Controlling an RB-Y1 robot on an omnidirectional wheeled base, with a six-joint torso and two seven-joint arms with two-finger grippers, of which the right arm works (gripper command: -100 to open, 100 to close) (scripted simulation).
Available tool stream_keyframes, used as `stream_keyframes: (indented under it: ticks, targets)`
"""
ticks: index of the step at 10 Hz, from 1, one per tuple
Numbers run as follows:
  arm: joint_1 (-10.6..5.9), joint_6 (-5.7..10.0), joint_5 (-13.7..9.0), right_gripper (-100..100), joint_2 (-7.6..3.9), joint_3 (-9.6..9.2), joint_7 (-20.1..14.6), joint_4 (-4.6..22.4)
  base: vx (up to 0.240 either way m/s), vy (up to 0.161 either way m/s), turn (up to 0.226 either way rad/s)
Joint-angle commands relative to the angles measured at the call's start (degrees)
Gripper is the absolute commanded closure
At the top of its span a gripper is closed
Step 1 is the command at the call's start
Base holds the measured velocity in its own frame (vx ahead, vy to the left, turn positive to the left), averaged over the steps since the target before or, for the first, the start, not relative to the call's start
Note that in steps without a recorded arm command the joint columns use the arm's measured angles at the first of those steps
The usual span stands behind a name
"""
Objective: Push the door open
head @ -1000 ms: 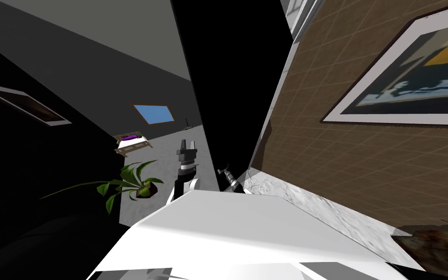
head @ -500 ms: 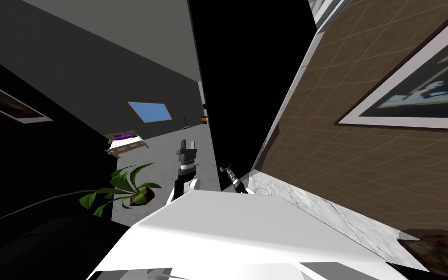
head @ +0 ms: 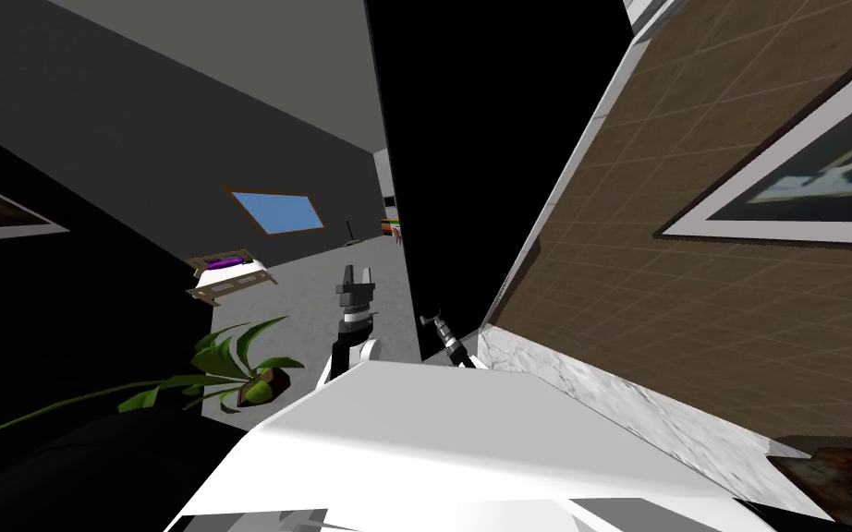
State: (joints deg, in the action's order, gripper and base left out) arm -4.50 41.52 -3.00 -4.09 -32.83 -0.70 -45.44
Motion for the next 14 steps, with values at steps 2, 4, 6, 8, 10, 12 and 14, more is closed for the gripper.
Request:
stream_keyframes:
  ticks: [2,4,6,8,10,12,14]
  targets:
    - [-0.73,1.19,-0.6,100,-0.25,1.75,0.2,2.1,0.035,0.028,-0.02]
    - [-0.81,1.35,-1.0,100,-0.2,3.3,0.5,2.4,0.083,0.132,-0.068]
    - [-0.89,1.5,-1.5,100,-0.05,4.84,0.9,2.6,0.121,0.175,-0.075]
    - [-0.97,1.65,-1.9,100,0.2,6.34,1.2,2.9,0.147,0.185,-0.063]
    - [-1.06,1.84,-2.5,100,0.7,8.2,1.6,3.2,0.126,0.173,-0.052]
    - [-1.14,2.01,-2.9,100,1.31,9.84,2.0,3.5,0.115,0.191,-0.079]
    - [-1.21,2.15,-3.3,100,1.96,11.18,2.3,3.7,0.119,0.174,-0.07]
